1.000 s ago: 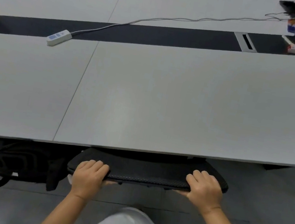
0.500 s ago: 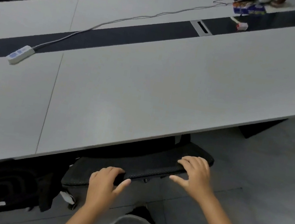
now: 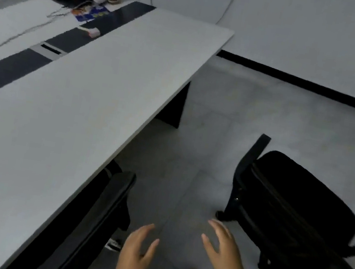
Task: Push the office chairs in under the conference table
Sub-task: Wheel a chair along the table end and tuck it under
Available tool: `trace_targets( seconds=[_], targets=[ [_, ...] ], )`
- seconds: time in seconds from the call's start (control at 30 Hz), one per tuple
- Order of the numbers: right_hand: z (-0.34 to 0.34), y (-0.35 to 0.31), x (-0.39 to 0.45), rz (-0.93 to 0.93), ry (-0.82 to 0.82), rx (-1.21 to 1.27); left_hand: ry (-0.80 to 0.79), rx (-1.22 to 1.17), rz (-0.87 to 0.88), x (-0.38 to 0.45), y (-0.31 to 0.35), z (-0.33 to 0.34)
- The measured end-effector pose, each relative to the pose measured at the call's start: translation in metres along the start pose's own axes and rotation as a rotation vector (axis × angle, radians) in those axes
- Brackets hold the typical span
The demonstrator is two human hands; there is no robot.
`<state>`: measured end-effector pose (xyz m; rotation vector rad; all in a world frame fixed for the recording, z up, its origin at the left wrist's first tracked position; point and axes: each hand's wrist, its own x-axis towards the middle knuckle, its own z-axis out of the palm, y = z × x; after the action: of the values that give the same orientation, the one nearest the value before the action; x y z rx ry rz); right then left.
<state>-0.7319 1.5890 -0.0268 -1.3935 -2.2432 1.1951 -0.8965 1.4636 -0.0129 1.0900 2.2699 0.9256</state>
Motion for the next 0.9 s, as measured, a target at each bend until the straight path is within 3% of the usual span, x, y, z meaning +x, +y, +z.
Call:
trace_targets(
  seconds=[0.13, 0.27, 0.37, 0.5, 0.57, 0.63, 0.73, 0.9],
  targets=[
    [-0.017, 0.032, -0.061, 0.307, 0.233, 0.119, -0.263, -0.003, 0.046, 0.013, 0.002, 0.030],
    [-0.029, 0.055, -0.110, 0.517, 0.423, 0.186, -0.412, -0.045, 0.181, 0.022, 0.030, 0.062],
    [-0.058, 0.060, -0.125, 0.533, 0.625, 0.077, -0.428, -0.037, 0.364, 0.032, 0.070, 0.082],
    [-0.118, 0.067, -0.115, 0.464, 0.865, -0.291, -0.371, 0.000, 0.657, 0.050, 0.143, 0.109],
    [-0.149, 0.080, -0.104, 0.463, 0.821, -0.447, -0.346, 0.088, 0.781, 0.061, 0.178, 0.125],
    [-0.169, 0.099, -0.090, 0.513, 0.646, -0.500, -0.320, 0.265, 0.855, 0.073, 0.206, 0.143],
    [-0.182, 0.136, -0.076, 0.480, 0.512, -0.634, -0.467, 0.606, 0.860, 0.089, 0.242, 0.167],
    [-0.196, 0.183, -0.069, 0.273, 0.736, -0.710, -0.486, 0.739, 1.075, 0.110, 0.251, 0.206]
  ],
)
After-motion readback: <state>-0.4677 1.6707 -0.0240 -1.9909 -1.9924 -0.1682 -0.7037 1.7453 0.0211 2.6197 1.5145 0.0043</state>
